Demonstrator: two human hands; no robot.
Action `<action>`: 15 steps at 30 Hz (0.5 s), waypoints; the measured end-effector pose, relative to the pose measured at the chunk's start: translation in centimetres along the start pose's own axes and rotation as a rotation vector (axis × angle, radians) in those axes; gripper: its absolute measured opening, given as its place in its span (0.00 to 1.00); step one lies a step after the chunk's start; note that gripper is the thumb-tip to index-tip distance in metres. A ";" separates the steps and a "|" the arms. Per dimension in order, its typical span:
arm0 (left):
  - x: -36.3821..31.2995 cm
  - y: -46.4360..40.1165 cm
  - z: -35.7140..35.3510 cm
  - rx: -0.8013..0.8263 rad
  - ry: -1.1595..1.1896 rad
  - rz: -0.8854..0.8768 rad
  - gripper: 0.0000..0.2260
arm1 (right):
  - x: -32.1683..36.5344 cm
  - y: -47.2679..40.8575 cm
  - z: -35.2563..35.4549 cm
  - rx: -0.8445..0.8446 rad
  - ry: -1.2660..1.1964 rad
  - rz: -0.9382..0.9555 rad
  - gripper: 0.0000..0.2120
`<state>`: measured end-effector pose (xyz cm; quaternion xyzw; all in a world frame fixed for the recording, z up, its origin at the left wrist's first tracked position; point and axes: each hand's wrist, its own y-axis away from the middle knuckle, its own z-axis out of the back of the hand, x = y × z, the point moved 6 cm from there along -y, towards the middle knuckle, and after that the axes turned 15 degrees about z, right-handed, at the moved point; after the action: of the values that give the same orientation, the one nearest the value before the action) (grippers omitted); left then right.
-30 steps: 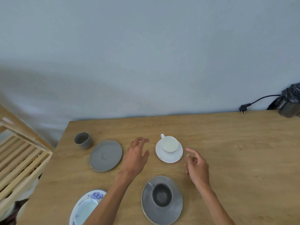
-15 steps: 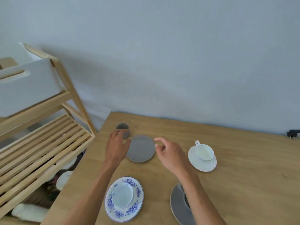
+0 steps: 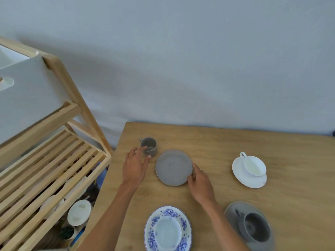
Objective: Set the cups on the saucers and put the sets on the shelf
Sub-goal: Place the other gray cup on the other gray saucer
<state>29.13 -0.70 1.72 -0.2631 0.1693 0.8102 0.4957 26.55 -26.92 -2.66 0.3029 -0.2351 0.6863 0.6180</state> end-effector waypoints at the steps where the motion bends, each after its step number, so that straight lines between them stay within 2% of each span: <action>1: 0.0 -0.2 -0.2 0.011 0.003 -0.019 0.14 | -0.1 -0.2 -0.2 -0.014 -0.032 -0.014 0.24; 5: 0.3 -0.8 -0.2 -0.004 0.031 -0.070 0.10 | -0.8 -0.8 -0.4 -0.088 -0.186 -0.084 0.24; 9: 0.4 -1.8 0.1 -0.008 0.051 -0.088 0.08 | -1.4 -1.0 -0.3 -0.085 -0.298 -0.099 0.24; 15: 0.3 -1.7 0.3 -0.014 0.070 -0.132 0.07 | -1.9 -1.1 -0.6 -0.103 -0.352 -0.105 0.24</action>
<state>30.47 0.46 1.78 -0.3055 0.1633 0.7671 0.5400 27.62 -27.66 -4.49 0.3979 -0.3582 0.5768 0.6170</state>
